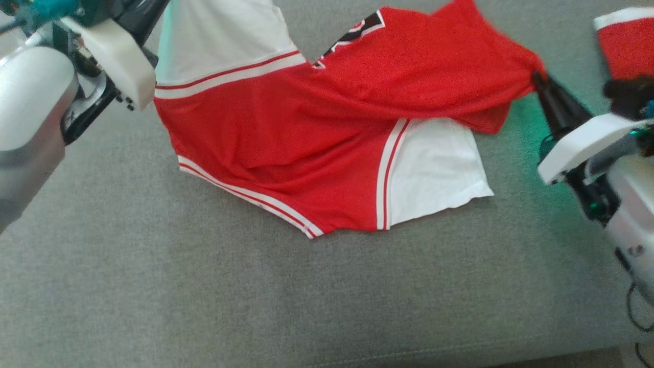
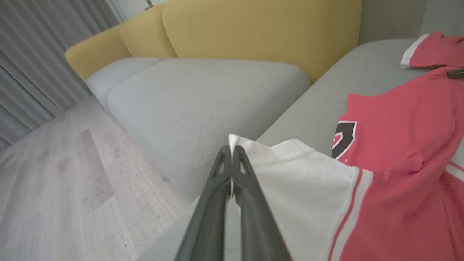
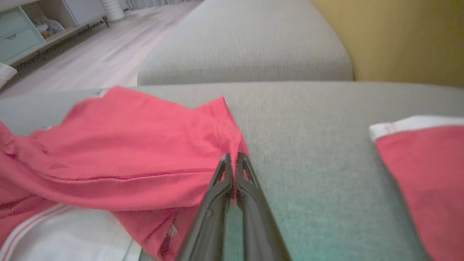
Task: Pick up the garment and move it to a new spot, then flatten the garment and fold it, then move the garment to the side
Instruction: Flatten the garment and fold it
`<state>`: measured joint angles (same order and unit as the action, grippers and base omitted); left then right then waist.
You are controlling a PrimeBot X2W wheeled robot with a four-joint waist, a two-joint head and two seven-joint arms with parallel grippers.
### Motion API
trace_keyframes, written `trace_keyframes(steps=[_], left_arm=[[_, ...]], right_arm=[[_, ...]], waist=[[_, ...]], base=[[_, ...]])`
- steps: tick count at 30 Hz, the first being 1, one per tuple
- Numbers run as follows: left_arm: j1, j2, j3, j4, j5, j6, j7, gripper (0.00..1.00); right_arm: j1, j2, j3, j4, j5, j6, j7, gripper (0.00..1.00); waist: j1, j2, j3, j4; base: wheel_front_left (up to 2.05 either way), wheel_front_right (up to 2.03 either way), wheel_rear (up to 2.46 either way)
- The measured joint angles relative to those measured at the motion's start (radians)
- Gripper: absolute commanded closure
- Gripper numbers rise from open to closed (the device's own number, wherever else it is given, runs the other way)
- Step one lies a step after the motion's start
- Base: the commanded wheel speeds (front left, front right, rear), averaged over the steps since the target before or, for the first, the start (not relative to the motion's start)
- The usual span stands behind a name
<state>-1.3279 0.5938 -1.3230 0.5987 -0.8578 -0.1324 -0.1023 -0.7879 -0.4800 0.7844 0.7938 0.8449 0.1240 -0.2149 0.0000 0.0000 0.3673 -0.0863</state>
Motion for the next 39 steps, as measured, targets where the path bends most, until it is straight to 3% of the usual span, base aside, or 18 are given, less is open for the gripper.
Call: trace_keyframes(steps=[5,10,17,21,25,31,39], left_arm=[[0.007,0.003,0.003,0.013,0.012,0.0,-0.107,1.0],[0.008,0.029,0.056,-0.047,0.038,0.001,-0.149,1.0],[0.044,0.081,0.254,-0.284,0.104,0.038,-0.156,1.0],[0.044,0.123,0.377,-0.376,0.122,0.054,-0.156,1.0],[0.035,0.123,0.389,-0.361,0.128,0.042,-0.159,1.0],[-0.018,0.094,0.351,-0.23,0.142,0.017,-0.144,1.0],[-0.211,0.023,0.327,-0.051,0.265,0.013,-0.146,1.0]], right_arm=[[-0.01,-0.053,-0.021,-0.053,0.005,0.0,-0.025,1.0],[-0.015,-0.133,-0.072,-0.152,0.007,0.0,-0.033,1.0],[-0.023,-0.251,-0.184,-0.305,-0.013,0.0,-0.026,1.0],[-0.074,-0.284,-0.283,-0.393,-0.07,0.0,0.052,1.0],[-0.124,-0.257,-0.337,-0.415,-0.099,0.0,0.131,1.0],[-0.19,-0.121,-0.315,-0.359,-0.179,0.0,0.21,1.0],[-0.387,-0.034,-0.32,-0.197,-0.256,0.0,0.173,1.0]], waist=[[0.0,0.0,-0.079,-0.006],[-0.0001,0.0,-0.186,-0.009],[-0.0002,0.0,-0.342,-0.005],[-0.0003,0.0001,-0.41,-0.004],[-0.0003,0.0001,-0.406,0.0],[-0.0002,0.0,-0.339,0.004],[0.0003,0.0,-0.17,0.009]], base=[[0.0,0.0,0.0],[0.0,0.0,0.0],[0.0,0.0,0.0],[0.0,0.0,0.0],[0.0,0.0,0.0],[0.0,0.0,0.0],[0.0,0.0,0.0]])
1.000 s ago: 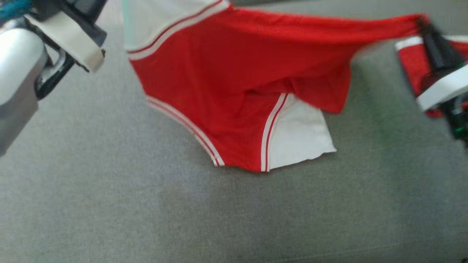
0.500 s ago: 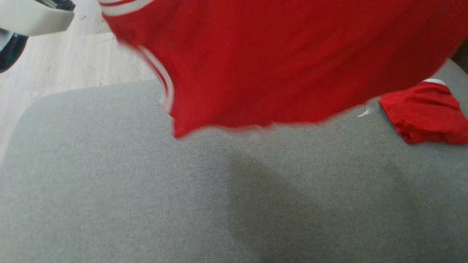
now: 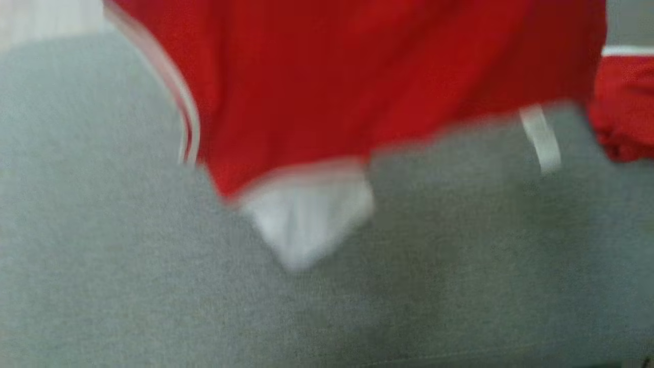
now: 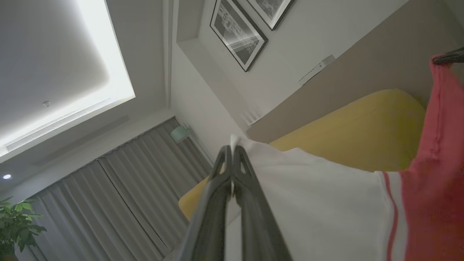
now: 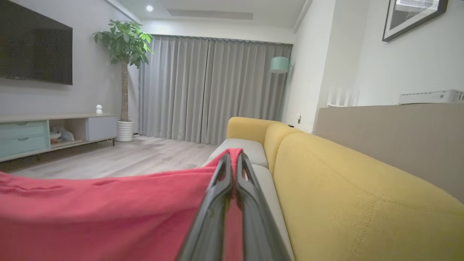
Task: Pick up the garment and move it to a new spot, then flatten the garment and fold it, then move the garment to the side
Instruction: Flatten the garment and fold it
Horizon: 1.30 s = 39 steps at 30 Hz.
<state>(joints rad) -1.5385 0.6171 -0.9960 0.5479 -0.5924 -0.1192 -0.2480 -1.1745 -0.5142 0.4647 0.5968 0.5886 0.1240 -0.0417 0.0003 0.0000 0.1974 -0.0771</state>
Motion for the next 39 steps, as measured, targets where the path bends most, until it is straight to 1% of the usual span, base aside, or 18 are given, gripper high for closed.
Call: trace_keyframes(steps=[3,5,6,9,11,14,18,22,24,26,29,34,39], left_arm=[[-0.079,-0.04,0.055,0.006,0.071,0.04,-0.01,1.0],[-0.116,-0.052,0.116,-0.042,0.125,0.059,-0.01,1.0],[-0.125,-0.057,0.148,-0.068,0.147,0.059,-0.011,1.0],[-0.111,-0.067,0.227,-0.138,0.187,0.055,-0.013,1.0],[-0.068,-0.068,0.26,-0.168,0.19,0.029,-0.013,1.0],[0.033,-0.058,0.286,-0.195,0.19,0.003,-0.013,1.0],[0.193,-0.034,0.278,-0.232,0.186,-0.006,-0.013,1.0],[0.368,0.004,0.206,-0.299,0.178,-0.013,-0.013,1.0],[0.46,0.02,0.186,-0.336,0.17,-0.013,-0.013,1.0],[0.555,0.036,0.186,-0.366,0.17,-0.013,-0.013,1.0],[0.727,0.062,0.189,-0.423,0.16,-0.01,-0.013,1.0],[1.066,0.104,0.215,-0.51,0.14,0.057,-0.012,1.0],[1.367,0.105,0.216,-0.595,0.118,0.115,-0.012,1.0]], right_arm=[[-0.082,0.037,-0.028,0.063,-0.012,0.0,-0.069,1.0],[-0.133,0.047,-0.045,0.103,-0.038,0.0,-0.117,1.0],[-0.156,0.049,-0.058,0.124,-0.052,0.0,-0.142,1.0],[-0.199,0.046,-0.066,0.17,-0.094,0.0,-0.176,1.0],[-0.198,0.046,-0.05,0.193,-0.114,0.0,-0.185,1.0],[-0.18,0.047,-0.035,0.224,-0.116,0.0,-0.191,1.0],[-0.117,0.046,-0.018,0.256,-0.116,0.0,-0.199,1.0],[0.013,0.049,-0.005,0.262,-0.113,0.0,-0.206,1.0],[0.092,0.043,-0.002,0.26,-0.113,0.0,-0.206,1.0],[0.18,0.036,-0.01,0.251,-0.107,0.0,-0.206,1.0],[0.332,0.035,-0.044,0.201,-0.102,0.0,-0.206,1.0],[0.61,0.033,-0.128,0.11,-0.106,0.0,-0.206,1.0],[0.878,0.035,-0.221,0.005,-0.144,0.0,-0.206,1.0]], waist=[[0.0001,0.0,0.074,0.003],[0.0002,0.0,0.117,0.006],[0.0002,0.0,0.135,0.007],[0.0001,0.0,0.176,0.016],[0.0,0.0,0.189,0.028],[-0.0002,0.0,0.201,0.044],[-0.0003,0.0,0.214,0.062],[-0.0003,0.0,0.204,0.068],[-0.0004,0.0,0.189,0.069],[-0.0003,0.0,0.169,0.07],[-0.0005,0.0,0.127,0.068],[-0.0005,0.0,0.045,0.064],[-0.0006,0.0001,-0.042,0.066]], base=[[0.0,0.0,0.0],[0.0,0.0,0.0],[0.0,0.0,0.0],[0.0,0.0,0.0],[0.0,0.0,0.0],[0.0,0.0,0.0],[0.0,0.0,0.0],[0.0,0.0,0.0],[0.0,0.0,0.0],[0.0,0.0,0.0],[0.0,0.0,0.0],[0.0,0.0,0.0],[0.0,0.0,0.0]])
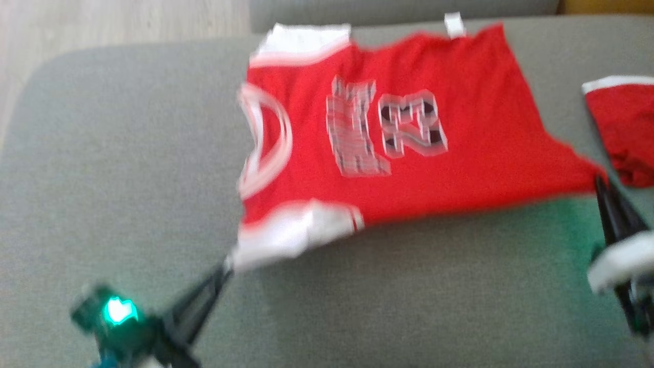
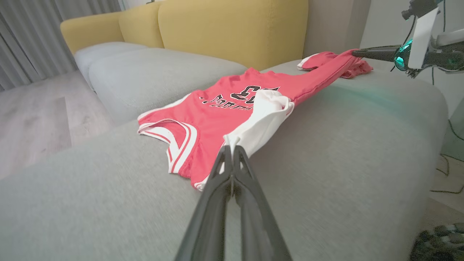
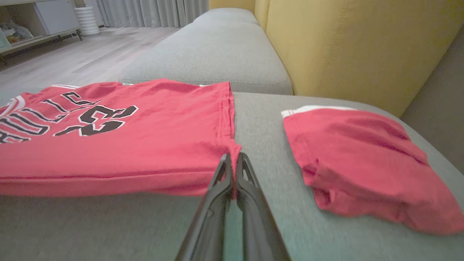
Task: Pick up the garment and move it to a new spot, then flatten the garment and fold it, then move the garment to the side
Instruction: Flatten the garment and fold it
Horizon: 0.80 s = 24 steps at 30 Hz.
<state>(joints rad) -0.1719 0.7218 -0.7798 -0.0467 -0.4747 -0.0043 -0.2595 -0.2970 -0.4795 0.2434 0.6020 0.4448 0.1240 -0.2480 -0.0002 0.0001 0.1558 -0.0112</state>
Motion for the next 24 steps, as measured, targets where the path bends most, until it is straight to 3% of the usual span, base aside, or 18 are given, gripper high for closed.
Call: trace_keyframes(steps=[5,10,18,24], left_arm=[[0.158,-0.001,0.008,-0.041,-0.008,0.005,0.0,1.0],[0.165,-0.003,0.049,-0.048,0.03,-0.021,0.0,1.0],[-0.111,-0.059,0.072,0.023,0.113,-0.102,0.0,1.0],[-0.291,-0.102,0.065,0.1,0.13,-0.12,0.0,1.0]], right_arm=[[0.199,0.028,-0.095,-0.105,-0.041,0.0,0.001,1.0],[0.262,0.079,-0.196,-0.2,-0.079,0.0,0.073,1.0],[0.199,0.164,-0.288,-0.29,-0.153,0.0,0.209,1.0],[0.083,0.176,-0.302,-0.293,-0.189,0.0,0.253,1.0]], waist=[[0.0,0.0,-0.06,0.009],[0.0,0.0,-0.067,0.011],[0.0001,0.0,0.007,0.012],[0.0003,0.0,0.068,0.011]], base=[[0.0,0.0,0.0],[0.0,0.0,0.0],[0.0,0.0,0.0],[0.0,0.0,0.0]])
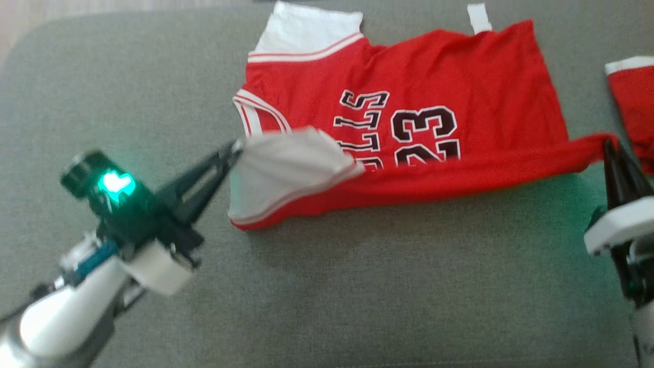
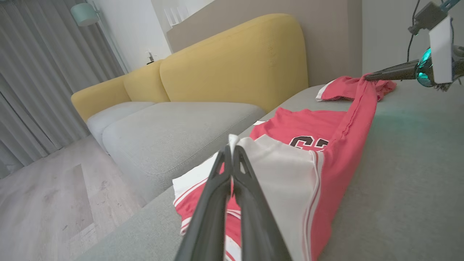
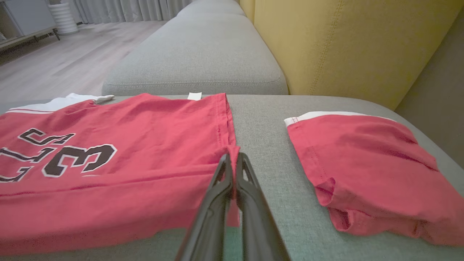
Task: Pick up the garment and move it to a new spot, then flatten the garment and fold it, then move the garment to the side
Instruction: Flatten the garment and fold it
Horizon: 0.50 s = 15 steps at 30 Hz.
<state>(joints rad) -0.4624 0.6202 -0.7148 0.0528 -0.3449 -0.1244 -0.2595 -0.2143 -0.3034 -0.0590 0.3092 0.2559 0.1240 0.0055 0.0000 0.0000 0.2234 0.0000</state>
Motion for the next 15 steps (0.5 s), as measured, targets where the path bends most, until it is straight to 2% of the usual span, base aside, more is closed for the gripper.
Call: trace_keyframes(steps=[7,11,12,13,14,15], left_arm=[[-0.185,-0.014,-0.007,0.1,0.033,-0.008,0.0,1.0],[-0.3,-0.03,-0.052,0.142,0.037,-0.008,0.0,1.0],[-0.319,-0.035,-0.063,0.147,0.037,-0.008,0.0,1.0],[-0.335,-0.042,-0.068,0.156,0.037,-0.008,0.0,1.0],[-0.348,-0.051,-0.071,0.166,0.037,-0.008,0.0,0.82],[-0.356,-0.06,-0.072,0.178,0.036,-0.008,0.0,0.24]], right_arm=[[-0.156,-0.002,0.009,0.083,-0.028,0.0,0.032,1.0],[-0.284,-0.027,0.042,0.174,-0.028,0.0,0.036,1.0],[-0.307,-0.03,0.048,0.196,-0.028,0.0,0.035,0.96],[-0.328,-0.031,0.053,0.218,-0.028,0.0,0.033,0.31],[-0.346,-0.031,0.057,0.24,-0.028,0.0,0.028,0.0],[-0.358,-0.031,0.06,0.26,-0.028,0.0,0.018,0.0]], waist=[[0.0001,0.0,0.083,-0.008],[0.0002,0.0,0.144,-0.007],[0.0002,0.0,0.154,-0.006],[0.0002,0.0,0.164,-0.004],[0.0003,0.0,0.171,-0.002],[0.0004,0.0,0.174,0.001]], base=[[0.0,0.0,0.0],[0.0,0.0,0.0],[0.0,0.0,0.0],[0.0,0.0,0.0],[0.0,0.0,0.0],[0.0,0.0,0.0]])
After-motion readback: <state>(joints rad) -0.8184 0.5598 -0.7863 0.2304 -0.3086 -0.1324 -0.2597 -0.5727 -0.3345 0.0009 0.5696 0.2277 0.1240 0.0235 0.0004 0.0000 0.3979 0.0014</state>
